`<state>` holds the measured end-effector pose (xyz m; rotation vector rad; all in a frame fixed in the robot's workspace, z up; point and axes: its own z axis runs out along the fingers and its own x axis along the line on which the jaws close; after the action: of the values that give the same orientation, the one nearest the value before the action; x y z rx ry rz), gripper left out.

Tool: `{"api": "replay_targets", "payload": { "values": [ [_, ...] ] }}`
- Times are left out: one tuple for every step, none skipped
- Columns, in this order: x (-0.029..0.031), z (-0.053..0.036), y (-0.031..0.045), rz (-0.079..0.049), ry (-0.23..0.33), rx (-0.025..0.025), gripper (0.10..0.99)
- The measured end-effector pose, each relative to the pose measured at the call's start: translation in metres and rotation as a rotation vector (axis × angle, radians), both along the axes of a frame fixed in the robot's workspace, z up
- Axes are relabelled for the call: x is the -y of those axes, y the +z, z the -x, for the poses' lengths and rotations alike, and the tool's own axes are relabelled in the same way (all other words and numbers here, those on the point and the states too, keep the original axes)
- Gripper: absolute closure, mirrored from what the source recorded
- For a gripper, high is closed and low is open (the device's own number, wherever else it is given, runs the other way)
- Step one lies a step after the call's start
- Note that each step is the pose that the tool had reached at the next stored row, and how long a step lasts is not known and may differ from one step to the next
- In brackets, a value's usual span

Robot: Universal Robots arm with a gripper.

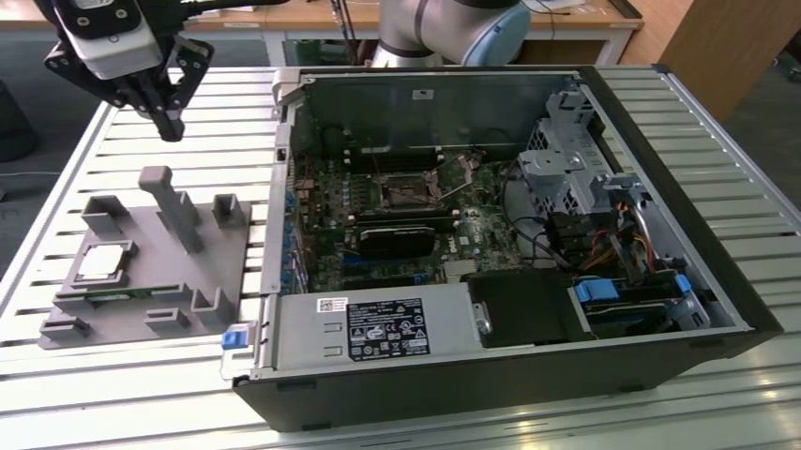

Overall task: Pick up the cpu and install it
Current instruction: 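Reach for the cpu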

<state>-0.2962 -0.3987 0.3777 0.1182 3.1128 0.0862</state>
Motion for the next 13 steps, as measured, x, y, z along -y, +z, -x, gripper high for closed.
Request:
{"api": "replay_targets", "payload": {
  "values": [
    [0.0000,0.0005,0.0000,0.000,0.000,0.0000,0.980],
    [0.0000,0.0009,-0.0001,0.000,0.000,0.0000,0.980],
    [0.0000,0.0013,-0.0001,0.000,0.000,0.0000,0.980],
    [0.0000,0.0017,-0.0002,0.000,0.000,0.0000,0.980],
    [0.0000,0.0021,-0.0002,0.000,0.000,0.0000,0.980],
    [0.0000,0.0025,-0.0002,0.000,0.000,-0.0001,0.980],
    [0.0000,0.0030,-0.0003,0.000,0.000,-0.0001,0.980],
    [0.0000,0.0034,-0.0004,0.000,0.000,0.0000,0.980],
    [0.0000,0.0039,-0.0004,0.000,0.000,0.0000,0.980],
    [0.0000,0.0043,-0.0005,0.000,0.000,0.0000,0.980],
    [0.0000,0.0047,-0.0005,0.000,0.000,0.0000,0.980],
    [0.0000,0.0052,-0.0006,0.000,0.000,0.0000,0.980],
    [0.0000,0.0056,-0.0006,0.000,0.000,-0.0001,0.980]
  ]
}}
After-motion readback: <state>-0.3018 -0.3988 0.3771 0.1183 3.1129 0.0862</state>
